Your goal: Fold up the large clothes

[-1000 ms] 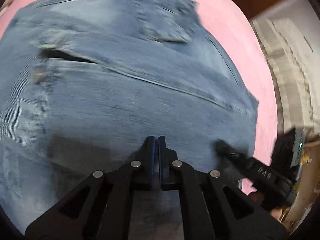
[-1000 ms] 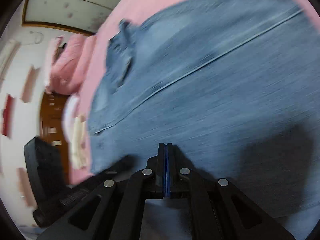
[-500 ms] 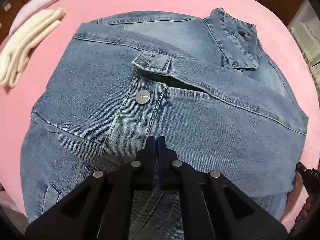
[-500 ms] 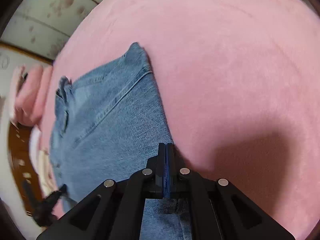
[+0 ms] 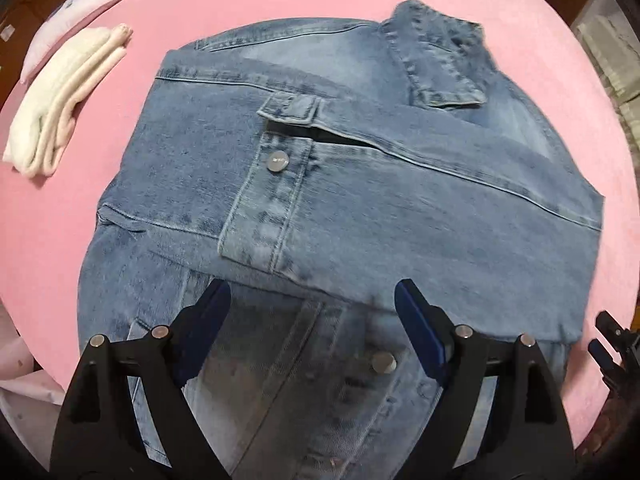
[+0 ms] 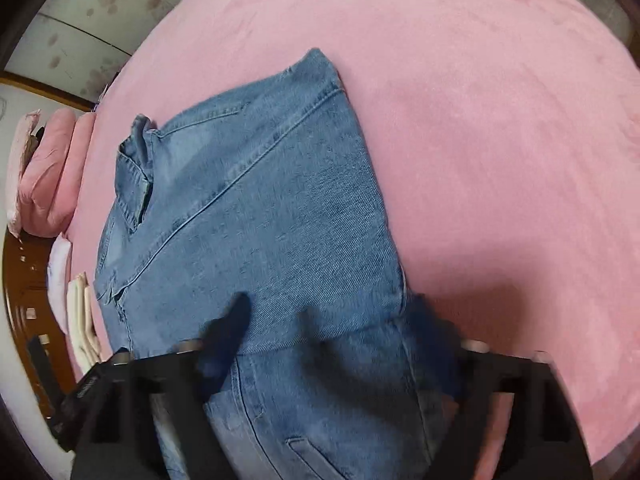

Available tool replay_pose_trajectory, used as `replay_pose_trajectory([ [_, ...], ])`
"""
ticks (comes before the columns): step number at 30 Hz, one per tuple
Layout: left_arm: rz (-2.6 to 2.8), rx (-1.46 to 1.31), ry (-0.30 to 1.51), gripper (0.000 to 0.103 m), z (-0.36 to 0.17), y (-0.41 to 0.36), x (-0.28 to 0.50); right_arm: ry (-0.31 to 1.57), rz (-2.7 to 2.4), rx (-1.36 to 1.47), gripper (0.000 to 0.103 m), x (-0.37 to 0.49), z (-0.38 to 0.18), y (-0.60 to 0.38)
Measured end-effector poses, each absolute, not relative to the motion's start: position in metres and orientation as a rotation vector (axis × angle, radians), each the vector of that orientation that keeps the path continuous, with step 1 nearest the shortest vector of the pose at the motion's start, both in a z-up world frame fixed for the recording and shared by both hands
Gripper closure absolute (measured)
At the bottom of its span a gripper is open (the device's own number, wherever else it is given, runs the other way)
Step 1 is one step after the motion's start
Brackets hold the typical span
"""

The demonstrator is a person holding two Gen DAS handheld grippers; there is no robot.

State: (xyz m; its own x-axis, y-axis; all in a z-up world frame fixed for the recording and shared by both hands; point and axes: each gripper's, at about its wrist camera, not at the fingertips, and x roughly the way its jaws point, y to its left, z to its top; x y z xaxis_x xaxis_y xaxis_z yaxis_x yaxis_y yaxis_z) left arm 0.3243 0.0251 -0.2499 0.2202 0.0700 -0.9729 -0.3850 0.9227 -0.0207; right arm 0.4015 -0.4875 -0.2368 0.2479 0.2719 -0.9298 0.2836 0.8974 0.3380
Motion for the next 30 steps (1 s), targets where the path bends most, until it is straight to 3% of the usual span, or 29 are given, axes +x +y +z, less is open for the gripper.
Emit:
replay_pose_trajectory([
  [14,0.107,-0.200,1.340,0.020,-0.225,0.026,0.256,1.274,-0.042,0.421,0.018,0.292,-0.170,-0.467],
  [30,0.082,-0.215,1.407,0.020,-0.228,0.070,0.110,1.247,-0.005,0.491,0.018,0.096,-0.174,-0.383],
])
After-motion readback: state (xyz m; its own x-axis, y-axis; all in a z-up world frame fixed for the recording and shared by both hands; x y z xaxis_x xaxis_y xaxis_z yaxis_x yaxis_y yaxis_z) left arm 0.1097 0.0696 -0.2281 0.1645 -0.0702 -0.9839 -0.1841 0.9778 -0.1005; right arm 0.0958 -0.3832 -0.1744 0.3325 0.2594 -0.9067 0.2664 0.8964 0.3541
